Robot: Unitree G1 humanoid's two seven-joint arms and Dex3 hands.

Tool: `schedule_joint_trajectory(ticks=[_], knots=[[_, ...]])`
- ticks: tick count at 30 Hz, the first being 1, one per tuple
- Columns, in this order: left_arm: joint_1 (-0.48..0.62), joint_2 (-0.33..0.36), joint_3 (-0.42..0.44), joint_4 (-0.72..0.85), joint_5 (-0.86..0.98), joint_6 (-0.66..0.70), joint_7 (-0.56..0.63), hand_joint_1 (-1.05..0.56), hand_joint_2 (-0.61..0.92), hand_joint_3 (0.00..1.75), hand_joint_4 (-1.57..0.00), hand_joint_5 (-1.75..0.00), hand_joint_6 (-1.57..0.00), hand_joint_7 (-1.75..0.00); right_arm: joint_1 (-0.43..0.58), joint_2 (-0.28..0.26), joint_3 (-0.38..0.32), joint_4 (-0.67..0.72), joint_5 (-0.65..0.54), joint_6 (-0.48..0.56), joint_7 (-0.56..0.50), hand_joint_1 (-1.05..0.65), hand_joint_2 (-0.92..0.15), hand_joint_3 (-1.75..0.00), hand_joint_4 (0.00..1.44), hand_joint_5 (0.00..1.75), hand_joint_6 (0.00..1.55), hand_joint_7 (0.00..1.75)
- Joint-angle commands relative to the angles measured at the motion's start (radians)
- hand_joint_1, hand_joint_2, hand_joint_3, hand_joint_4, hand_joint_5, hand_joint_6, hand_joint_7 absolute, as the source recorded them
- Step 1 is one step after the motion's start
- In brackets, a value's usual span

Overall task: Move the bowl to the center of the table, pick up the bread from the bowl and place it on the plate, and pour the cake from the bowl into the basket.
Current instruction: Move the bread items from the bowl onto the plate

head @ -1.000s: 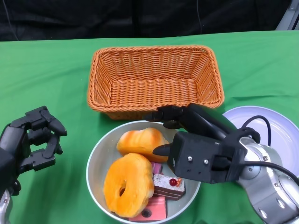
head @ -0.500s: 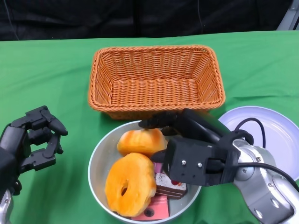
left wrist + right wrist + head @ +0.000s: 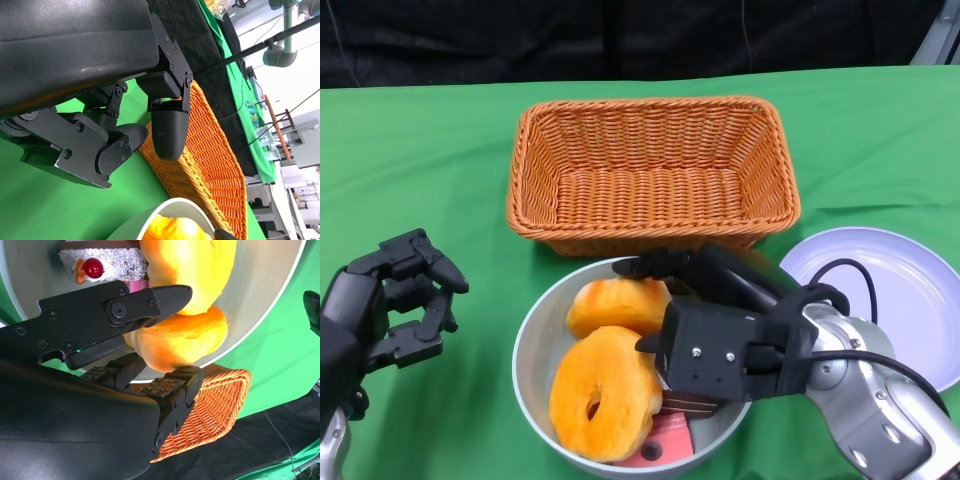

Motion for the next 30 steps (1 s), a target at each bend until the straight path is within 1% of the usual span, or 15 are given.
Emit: schedule_joint_trajectory(ticks=[1, 8, 13, 17, 18, 19, 22, 24, 27, 28, 29, 30], knots=[[0.010, 0.011, 0.001, -0.003, 0.010, -0.016, 0.017, -0.04, 0.63, 1.01, -0.72, -1.74, -0.72, -1.44, -0.005, 0.001, 0.011, 0.029, -0.009, -0.003, -0.012, -0.80, -0.92, -0.16, 0.67, 0.04, 0.53, 0.00], [0.017, 0.011, -0.004, -0.015, 0.017, -0.012, 0.021, -0.03, 0.64, 1.00, -0.72, -1.74, -0.72, -1.45, -0.011, 0.017, 0.042, 0.070, -0.053, 0.007, -0.061, -0.80, -0.92, -0.16, 0.69, 0.05, 0.51, 0.00], [0.015, 0.010, -0.007, -0.007, 0.023, -0.024, 0.022, -0.04, 0.63, 1.02, -0.72, -1.75, -0.72, -1.46, -0.009, 0.027, 0.060, 0.093, -0.083, 0.008, -0.100, -0.73, -0.92, -0.11, 0.75, 0.06, 0.51, 0.00], [0.013, 0.010, -0.008, -0.003, 0.025, -0.027, 0.023, -0.04, 0.62, 1.04, -0.72, -1.75, -0.72, -1.47, -0.004, 0.036, 0.069, 0.104, -0.094, 0.007, -0.125, -0.72, -0.92, -0.09, 0.77, 0.07, 0.51, 0.00], [0.013, 0.010, -0.008, -0.002, 0.025, -0.027, 0.021, -0.04, 0.62, 1.04, -0.71, -1.74, -0.72, -1.47, 0.002, 0.045, 0.074, 0.111, -0.100, 0.005, -0.147, -0.67, -0.91, -0.07, 0.86, 0.11, 0.52, 0.00], [0.013, 0.010, -0.009, -0.001, 0.024, -0.027, 0.019, -0.04, 0.63, 1.04, -0.71, -1.74, -0.72, -1.47, 0.006, 0.051, 0.078, 0.117, -0.105, 0.004, -0.163, -0.61, -0.90, -0.04, 0.99, 0.16, 0.54, 0.01], [0.013, 0.011, -0.012, -0.003, 0.030, -0.029, 0.023, -0.04, 0.63, 1.04, -0.71, -1.75, -0.72, -1.47, 0.016, 0.063, 0.090, 0.121, -0.114, 0.008, -0.181, -0.49, -0.90, -0.02, 1.16, 0.22, 0.59, 0.03], [0.012, 0.011, -0.012, -0.001, 0.030, -0.031, 0.022, -0.04, 0.63, 1.03, -0.71, -1.75, -0.72, -1.47, 0.019, 0.065, 0.100, 0.122, -0.126, 0.009, -0.186, -0.44, -0.89, -0.01, 1.23, 0.25, 0.63, 0.04], [0.012, 0.009, -0.013, -0.001, 0.030, -0.030, 0.023, -0.04, 0.63, 1.03, -0.71, -1.75, -0.72, -1.47, 0.021, 0.065, 0.115, 0.125, -0.144, 0.008, -0.195, -0.38, -0.88, 0.00, 1.22, 0.28, 0.70, 0.05], [0.012, 0.009, -0.013, -0.001, 0.030, -0.030, 0.022, -0.04, 0.63, 1.03, -0.71, -1.75, -0.72, -1.47, 0.022, 0.065, 0.119, 0.125, -0.148, 0.009, -0.194, -0.35, -0.88, 0.00, 1.19, 0.35, 0.74, 0.05], [0.012, 0.009, -0.013, -0.001, 0.029, -0.029, 0.020, -0.04, 0.63, 1.03, -0.71, -1.75, -0.72, -1.47, 0.023, 0.063, 0.123, 0.125, -0.153, 0.006, -0.195, -0.32, -0.88, 0.00, 1.06, 0.53, 0.79, 0.03], [0.012, 0.009, -0.014, -0.001, 0.030, -0.028, 0.022, -0.04, 0.63, 1.03, -0.71, -1.75, -0.72, -1.47, 0.022, 0.060, 0.127, 0.128, -0.157, -0.001, -0.197, -0.30, -0.88, 0.00, 0.99, 0.58, 0.81, 0.03]])
